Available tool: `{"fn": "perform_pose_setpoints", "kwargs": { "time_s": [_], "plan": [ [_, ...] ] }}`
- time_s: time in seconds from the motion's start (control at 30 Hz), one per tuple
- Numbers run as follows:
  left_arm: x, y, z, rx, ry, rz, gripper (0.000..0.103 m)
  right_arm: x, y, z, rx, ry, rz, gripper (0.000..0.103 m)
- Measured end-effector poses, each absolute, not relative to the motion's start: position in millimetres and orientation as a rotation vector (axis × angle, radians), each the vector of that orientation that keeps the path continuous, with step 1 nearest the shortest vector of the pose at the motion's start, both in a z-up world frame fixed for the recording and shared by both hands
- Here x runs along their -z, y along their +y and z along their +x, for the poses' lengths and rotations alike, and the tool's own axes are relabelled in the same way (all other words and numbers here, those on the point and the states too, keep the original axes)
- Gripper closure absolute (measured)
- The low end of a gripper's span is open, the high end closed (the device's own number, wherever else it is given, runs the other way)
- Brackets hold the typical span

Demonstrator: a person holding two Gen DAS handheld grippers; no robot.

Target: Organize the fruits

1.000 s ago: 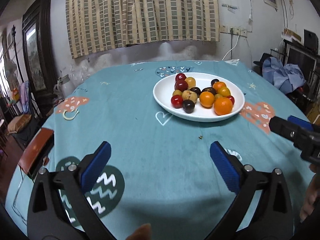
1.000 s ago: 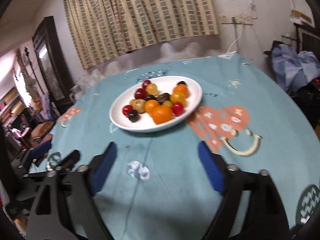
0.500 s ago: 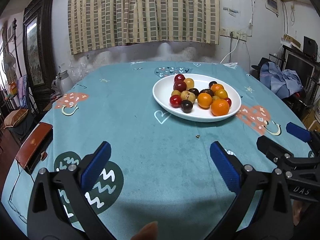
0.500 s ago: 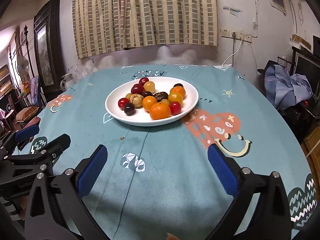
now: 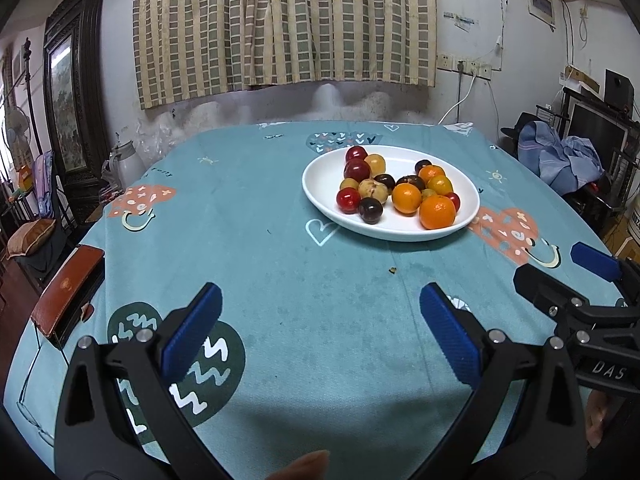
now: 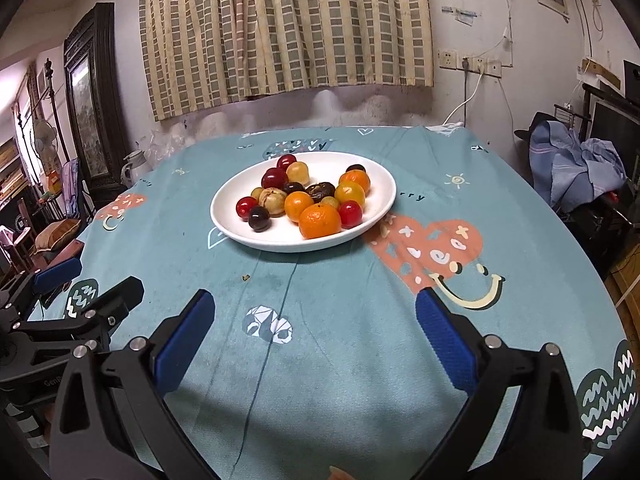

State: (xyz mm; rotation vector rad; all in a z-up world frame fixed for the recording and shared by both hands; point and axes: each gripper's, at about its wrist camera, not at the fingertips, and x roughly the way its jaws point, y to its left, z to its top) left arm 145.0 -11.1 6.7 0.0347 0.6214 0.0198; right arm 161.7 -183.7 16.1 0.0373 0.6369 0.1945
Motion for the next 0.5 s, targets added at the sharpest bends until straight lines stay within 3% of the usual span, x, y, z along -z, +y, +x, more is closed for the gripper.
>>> {"fn": "perform_pose_setpoints", "kwargs": {
  "time_s": [0.5],
  "plan": [
    [-6.8, -12.7, 145.1, -0.012, 0.62, 0.034, 0.002, -19.3, -185.2, 160.6, -0.19, 0.626, 0.039, 0.002]
  ]
}}
